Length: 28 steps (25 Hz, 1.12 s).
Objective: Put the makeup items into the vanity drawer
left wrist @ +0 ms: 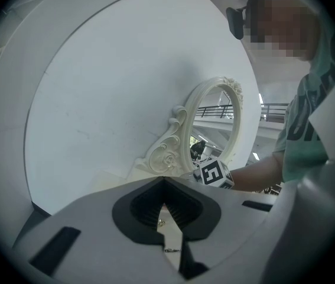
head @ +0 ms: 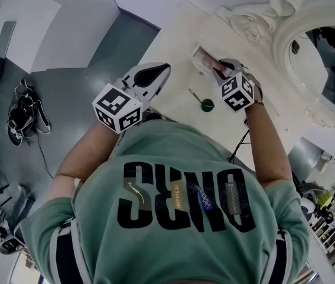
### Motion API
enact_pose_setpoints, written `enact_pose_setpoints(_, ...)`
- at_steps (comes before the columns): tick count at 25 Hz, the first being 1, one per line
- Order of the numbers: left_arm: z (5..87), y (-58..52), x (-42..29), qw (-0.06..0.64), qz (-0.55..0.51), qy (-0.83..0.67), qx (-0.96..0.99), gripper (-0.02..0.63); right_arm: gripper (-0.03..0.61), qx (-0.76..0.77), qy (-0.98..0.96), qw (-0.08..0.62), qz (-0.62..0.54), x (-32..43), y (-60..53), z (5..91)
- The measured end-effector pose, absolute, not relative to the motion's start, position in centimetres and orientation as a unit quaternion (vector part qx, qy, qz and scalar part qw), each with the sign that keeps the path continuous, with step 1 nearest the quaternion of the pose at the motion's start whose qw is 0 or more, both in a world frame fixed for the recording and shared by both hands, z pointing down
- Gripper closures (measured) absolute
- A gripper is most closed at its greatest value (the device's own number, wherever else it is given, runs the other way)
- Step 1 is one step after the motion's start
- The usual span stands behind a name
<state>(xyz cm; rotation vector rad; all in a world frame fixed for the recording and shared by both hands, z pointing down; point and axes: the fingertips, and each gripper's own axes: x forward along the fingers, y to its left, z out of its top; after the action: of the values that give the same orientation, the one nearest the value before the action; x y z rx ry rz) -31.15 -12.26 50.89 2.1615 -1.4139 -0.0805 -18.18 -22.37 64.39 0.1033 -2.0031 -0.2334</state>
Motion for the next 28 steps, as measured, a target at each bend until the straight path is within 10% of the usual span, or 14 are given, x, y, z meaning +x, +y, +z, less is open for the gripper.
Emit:
enact_pose_setpoints(14, 48.6, -11.4, -26.4, 0.249, -0.021, -0.506, 0.826, 0.615, 0.451, 0.109, -0.889, 0.439, -0.07, -13.2, -20.1, 56.3)
enact_pose_setpoints(28, 40.2, -15.5, -7.9, 0.177, -0.031, -0.424, 0.888, 0.615, 0.485, 0.263, -0.944, 0.193, 0.052, 8.6, -18.3, 41.9)
